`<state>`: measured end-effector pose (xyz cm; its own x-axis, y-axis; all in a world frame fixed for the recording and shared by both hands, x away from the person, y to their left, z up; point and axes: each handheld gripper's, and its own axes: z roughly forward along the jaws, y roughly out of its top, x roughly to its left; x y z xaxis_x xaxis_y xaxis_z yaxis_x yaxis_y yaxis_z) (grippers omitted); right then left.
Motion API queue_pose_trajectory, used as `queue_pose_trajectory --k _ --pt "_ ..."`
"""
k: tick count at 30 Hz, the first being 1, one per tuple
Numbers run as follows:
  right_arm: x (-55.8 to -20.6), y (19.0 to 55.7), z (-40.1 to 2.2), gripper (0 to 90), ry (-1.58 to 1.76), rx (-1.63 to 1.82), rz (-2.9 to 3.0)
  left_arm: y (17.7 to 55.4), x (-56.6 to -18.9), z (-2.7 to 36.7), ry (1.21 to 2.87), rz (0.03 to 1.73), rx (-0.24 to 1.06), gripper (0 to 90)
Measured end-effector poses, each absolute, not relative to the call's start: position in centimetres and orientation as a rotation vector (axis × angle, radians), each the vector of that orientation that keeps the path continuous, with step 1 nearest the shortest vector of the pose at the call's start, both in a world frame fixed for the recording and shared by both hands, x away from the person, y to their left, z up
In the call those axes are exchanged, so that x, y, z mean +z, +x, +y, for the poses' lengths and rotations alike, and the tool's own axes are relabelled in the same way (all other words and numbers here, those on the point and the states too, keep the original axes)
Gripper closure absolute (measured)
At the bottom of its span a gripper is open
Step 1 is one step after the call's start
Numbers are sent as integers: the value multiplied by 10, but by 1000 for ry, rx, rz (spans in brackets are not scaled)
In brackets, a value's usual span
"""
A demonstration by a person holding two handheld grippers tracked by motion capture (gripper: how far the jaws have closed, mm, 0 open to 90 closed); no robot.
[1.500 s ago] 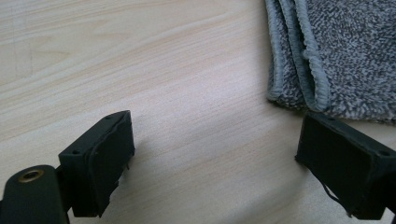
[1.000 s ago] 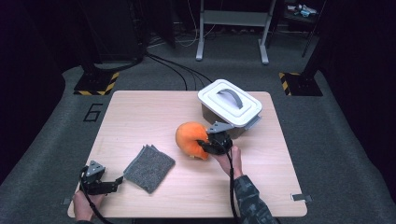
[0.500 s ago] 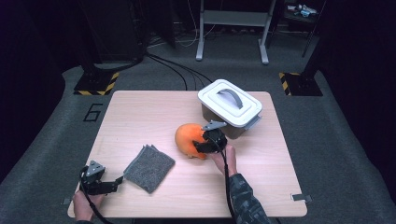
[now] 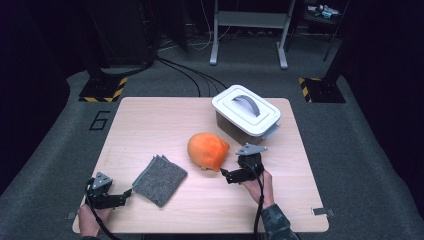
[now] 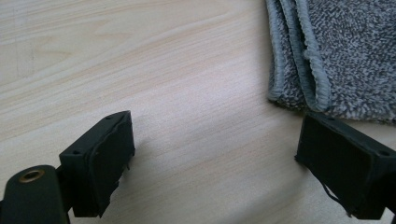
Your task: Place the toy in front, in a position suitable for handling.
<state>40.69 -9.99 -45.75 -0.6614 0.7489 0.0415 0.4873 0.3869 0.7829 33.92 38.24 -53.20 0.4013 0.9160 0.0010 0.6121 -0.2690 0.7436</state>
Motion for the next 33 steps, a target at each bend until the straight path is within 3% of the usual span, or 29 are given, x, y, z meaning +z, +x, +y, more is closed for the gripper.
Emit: queue_pose_trajectory --k 15,25,27,33 --pt "-518 373 -186 0 1362 982 2204 339 -532 382 1989 1301 580 107" --pt "-527 384 -194 0 1328 887 2193 339 -529 384 1991 1299 574 107" --pt "-528 385 -196 0 1348 904 2202 339 -525 388 1932 1322 514 105" --pt "-529 385 -197 0 1332 917 2205 335 -511 380 1866 1295 499 108"
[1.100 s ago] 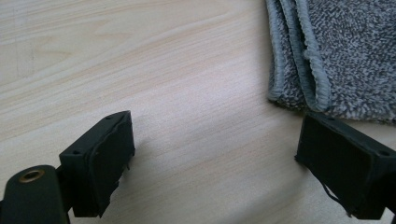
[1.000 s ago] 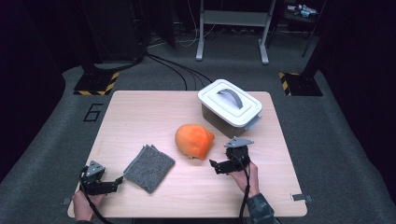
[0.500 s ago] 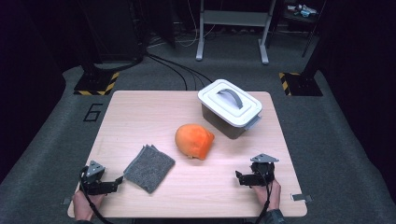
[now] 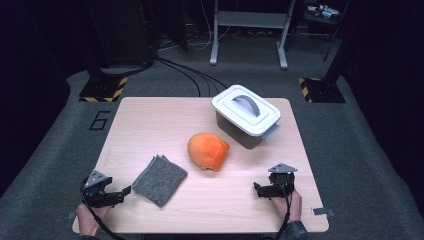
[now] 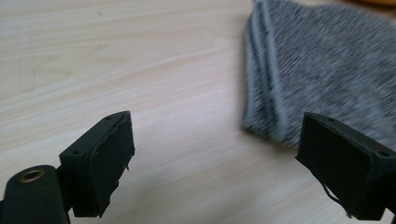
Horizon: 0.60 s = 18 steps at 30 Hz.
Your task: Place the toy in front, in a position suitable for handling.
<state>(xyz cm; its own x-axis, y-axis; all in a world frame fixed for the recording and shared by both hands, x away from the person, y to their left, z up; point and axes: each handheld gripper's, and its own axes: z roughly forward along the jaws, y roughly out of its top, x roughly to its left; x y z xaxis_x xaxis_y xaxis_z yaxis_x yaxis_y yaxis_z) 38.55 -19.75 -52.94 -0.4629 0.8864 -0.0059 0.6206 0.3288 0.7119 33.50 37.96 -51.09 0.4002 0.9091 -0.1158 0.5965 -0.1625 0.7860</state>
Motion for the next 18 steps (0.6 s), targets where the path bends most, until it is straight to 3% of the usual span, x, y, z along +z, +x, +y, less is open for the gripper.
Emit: queue_pose_trajectory --k 12,18 --pt "-530 387 -198 0 1340 919 2195 350 -496 308 1900 1243 408 107" --pt "-529 386 -199 10 1350 917 2185 367 -498 270 2019 1227 388 132"
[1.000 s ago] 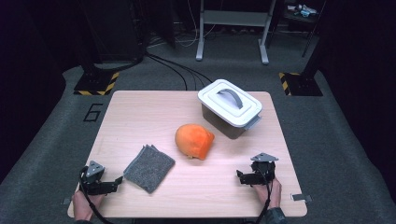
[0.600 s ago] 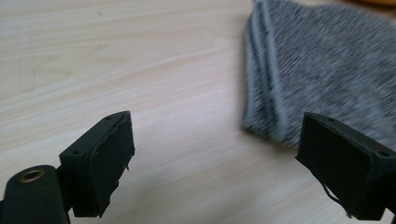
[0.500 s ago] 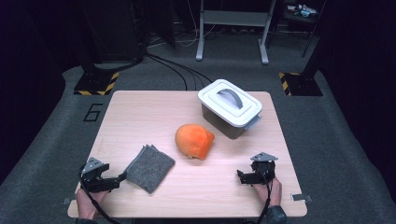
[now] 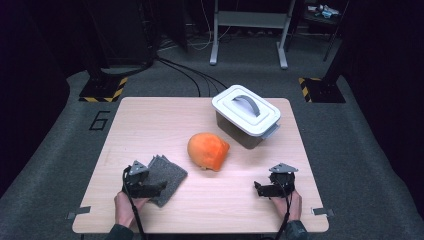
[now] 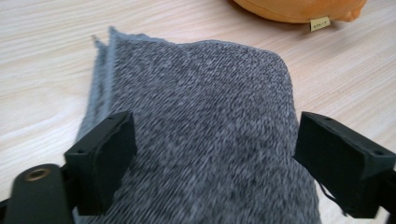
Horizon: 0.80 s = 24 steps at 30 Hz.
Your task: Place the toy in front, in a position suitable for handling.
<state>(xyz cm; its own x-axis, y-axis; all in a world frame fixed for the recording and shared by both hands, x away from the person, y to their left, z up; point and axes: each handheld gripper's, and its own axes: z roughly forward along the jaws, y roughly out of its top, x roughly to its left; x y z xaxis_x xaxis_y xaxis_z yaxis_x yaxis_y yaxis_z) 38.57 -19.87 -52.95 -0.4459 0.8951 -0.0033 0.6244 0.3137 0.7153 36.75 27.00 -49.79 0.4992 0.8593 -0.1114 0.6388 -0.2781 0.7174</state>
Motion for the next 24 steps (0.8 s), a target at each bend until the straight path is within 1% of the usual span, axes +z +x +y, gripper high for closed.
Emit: queue_pose_trajectory --k 3,5,6,8,11,12,13,14,15,18,21,24 --pt "-530 386 -199 10 1352 918 2184 374 -504 267 2026 1272 382 151" --pt "-529 386 -199 11 1352 918 2184 375 -506 266 2018 1289 390 205" --pt "-530 386 -199 11 1352 919 2184 376 -508 266 2027 1294 379 205" --pt "-530 386 -199 13 1350 920 2185 377 -513 265 2057 1316 397 243" --pt "-529 386 -199 15 1350 921 2185 374 -516 263 2064 1310 454 283" --pt "-529 386 -199 15 1350 921 2185 374 -517 263 2058 1308 468 309" --pt "-529 386 -199 17 1350 921 2184 373 -517 265 2052 1307 482 353" --pt "-529 386 -199 17 1350 921 2184 373 -517 265 2052 1307 482 427" --pt "-529 385 -199 20 1349 922 2183 370 -518 269 2014 1313 508 510" --pt "-530 385 -199 29 1346 925 2182 369 -519 270 2002 1311 518 658" --pt "-530 386 -199 32 1342 930 2185 366 -519 270 2012 1278 506 739" --pt "-530 385 -200 39 1342 931 2184 366 -517 271 2012 1264 490 765"
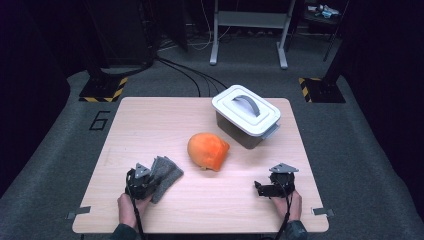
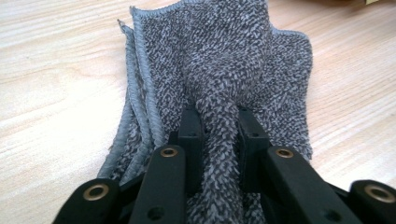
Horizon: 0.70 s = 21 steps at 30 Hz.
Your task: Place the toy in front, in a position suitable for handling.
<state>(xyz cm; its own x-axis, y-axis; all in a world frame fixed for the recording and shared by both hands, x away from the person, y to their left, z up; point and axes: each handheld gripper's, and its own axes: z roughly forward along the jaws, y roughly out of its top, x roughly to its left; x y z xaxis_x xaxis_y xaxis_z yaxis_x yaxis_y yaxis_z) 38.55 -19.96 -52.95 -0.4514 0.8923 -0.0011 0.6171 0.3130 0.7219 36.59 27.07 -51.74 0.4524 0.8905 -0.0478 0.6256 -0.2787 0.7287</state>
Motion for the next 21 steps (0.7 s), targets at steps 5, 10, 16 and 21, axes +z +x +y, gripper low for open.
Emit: queue_pose_trajectory --k 5,10,16,21 --pt "-529 385 -200 46 1339 932 2188 359 -508 270 1997 1197 426 777" --pt "-529 385 -200 46 1337 935 2184 348 -496 266 2001 1108 397 782" --pt "-529 385 -200 47 1336 934 2183 333 -488 256 2032 979 353 783" --pt "-529 385 -200 48 1337 933 2182 329 -492 236 2088 825 284 778"
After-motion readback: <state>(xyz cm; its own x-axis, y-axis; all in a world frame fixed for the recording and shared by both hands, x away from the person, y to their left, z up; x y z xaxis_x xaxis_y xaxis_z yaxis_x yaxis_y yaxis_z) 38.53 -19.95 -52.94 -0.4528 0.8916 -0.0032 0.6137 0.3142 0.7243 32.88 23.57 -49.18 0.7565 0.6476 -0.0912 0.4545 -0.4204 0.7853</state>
